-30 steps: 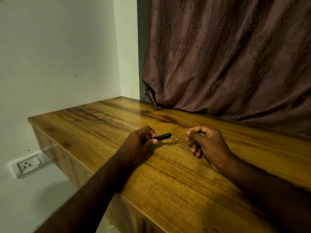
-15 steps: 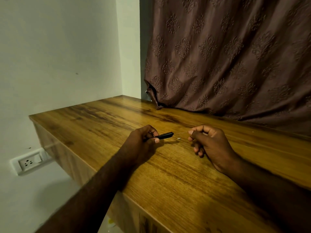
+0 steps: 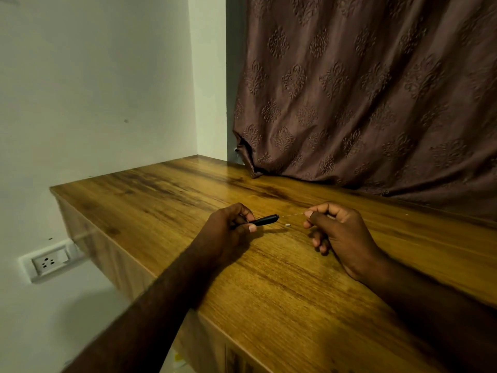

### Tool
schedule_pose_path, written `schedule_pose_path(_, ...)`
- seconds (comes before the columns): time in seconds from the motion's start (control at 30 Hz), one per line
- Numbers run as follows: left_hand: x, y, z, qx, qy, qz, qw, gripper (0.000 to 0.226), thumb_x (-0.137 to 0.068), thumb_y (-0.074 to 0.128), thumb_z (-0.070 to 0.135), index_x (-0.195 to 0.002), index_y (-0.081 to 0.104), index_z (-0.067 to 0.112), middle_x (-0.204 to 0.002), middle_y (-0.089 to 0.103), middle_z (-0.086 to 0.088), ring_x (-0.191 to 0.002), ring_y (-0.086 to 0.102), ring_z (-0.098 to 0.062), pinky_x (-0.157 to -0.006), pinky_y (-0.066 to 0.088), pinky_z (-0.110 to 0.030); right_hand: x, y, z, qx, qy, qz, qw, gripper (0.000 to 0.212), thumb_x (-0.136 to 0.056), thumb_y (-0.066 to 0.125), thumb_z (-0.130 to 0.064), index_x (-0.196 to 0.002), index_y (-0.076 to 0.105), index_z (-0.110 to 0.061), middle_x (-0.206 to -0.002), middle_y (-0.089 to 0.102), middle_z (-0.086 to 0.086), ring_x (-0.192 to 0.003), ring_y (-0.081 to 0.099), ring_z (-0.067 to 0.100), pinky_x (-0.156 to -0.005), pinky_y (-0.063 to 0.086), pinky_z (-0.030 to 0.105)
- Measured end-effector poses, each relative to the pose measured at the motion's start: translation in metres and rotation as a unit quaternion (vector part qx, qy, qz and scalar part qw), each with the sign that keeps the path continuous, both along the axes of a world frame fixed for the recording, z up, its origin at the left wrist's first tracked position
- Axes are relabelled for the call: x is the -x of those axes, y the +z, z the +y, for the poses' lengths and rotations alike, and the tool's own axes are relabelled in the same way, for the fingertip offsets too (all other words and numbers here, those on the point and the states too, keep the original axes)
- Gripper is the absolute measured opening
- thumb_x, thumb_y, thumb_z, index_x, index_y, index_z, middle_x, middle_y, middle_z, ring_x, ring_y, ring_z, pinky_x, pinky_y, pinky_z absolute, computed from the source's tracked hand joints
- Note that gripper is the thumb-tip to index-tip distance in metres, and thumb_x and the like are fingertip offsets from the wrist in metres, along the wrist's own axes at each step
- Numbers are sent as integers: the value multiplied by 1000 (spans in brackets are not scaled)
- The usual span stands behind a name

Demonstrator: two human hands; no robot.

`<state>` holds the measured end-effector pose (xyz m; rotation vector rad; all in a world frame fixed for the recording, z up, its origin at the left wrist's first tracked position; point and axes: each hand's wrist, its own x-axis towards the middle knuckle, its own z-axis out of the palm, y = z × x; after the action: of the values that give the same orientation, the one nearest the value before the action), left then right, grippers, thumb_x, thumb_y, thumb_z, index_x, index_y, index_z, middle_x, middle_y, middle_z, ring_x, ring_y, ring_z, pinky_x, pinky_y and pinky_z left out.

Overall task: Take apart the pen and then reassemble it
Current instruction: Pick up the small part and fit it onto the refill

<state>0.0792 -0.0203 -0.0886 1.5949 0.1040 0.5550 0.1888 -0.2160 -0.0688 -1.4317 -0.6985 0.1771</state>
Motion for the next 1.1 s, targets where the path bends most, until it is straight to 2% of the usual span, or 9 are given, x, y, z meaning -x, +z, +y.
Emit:
schedule_pose_path(0.3, 0, 1, -1, -8, 3, -3, 1000, 16, -86, 57, -10, -82, 56, 6, -56, 51, -4, -38, 43, -9, -39, 32, -17, 0, 0, 0, -4, 6, 0, 1000, 6, -88, 63, -13, -82, 66, -11, -74, 66, 7, -41, 48, 17, -40, 34, 24)
schedule_pose_path(0.47, 1, 3, -1, -26, 4, -3, 1000, 15, -86, 57, -9, -83, 56, 5, -51, 54, 2, -37, 47, -6, -40, 32, -17, 1, 0, -1, 2, 8, -4, 1000, 7, -88, 63, -13, -82, 66, -11, -73, 67, 6, -42, 48, 17, -41, 34, 25)
schedule_pose_path(0.57, 1, 4, -3, -3, 0, -12, 1000, 17, -86, 54, -14, -82, 53, 3, -52, 49, -2, -34, 48, -5, -37, 32, -15, 1, 1, -1, 4, 5, -4, 1000, 6, -88, 64, -14, -82, 66, -13, -72, 68, 4, -42, 48, 18, -41, 34, 25)
schedule_pose_path(0.63, 1, 5, -3, 2, -7, -11, 1000, 18, -86, 52, -14, -82, 52, 3, -48, 51, 2, -33, 47, -5, -36, 31, -14, 1, 1, -1, 4, 6, -7, 1000, 7, -88, 64, -14, -82, 66, -13, -72, 68, 4, -42, 48, 18, -41, 34, 25)
schedule_pose_path(0.9, 2, 2, 0, -6, -19, -8, 1000, 14, -86, 57, -10, -85, 55, 3, -50, 54, 2, -34, 39, -9, -40, 29, -16, 3, 1, -1, 14, 6, -19, 1000, 7, -88, 64, -13, -81, 67, -13, -71, 69, 3, -43, 48, 19, -41, 34, 25)
schedule_pose_path(1.0, 0, -1, 3, -33, -10, -8, 999, 16, -82, 64, -2, -79, 62, 14, -53, 57, 1, -41, 43, -15, -50, 33, -25, 5, 2, 0, 27, 14, -31, 999, 7, -87, 64, -13, -82, 69, -12, -70, 68, 3, -44, 49, 18, -40, 35, 24)
schedule_pose_path(1.1, -1, -3, 4, -86, 4, -6, 996, 11, -78, 67, 10, -75, 66, 21, -55, 58, 2, -47, 47, -16, -52, 36, -28, 6, 1, 2, 42, 20, -35, 998, 7, -87, 65, -13, -86, 72, -11, -73, 70, 7, -44, 49, 17, -38, 36, 23)
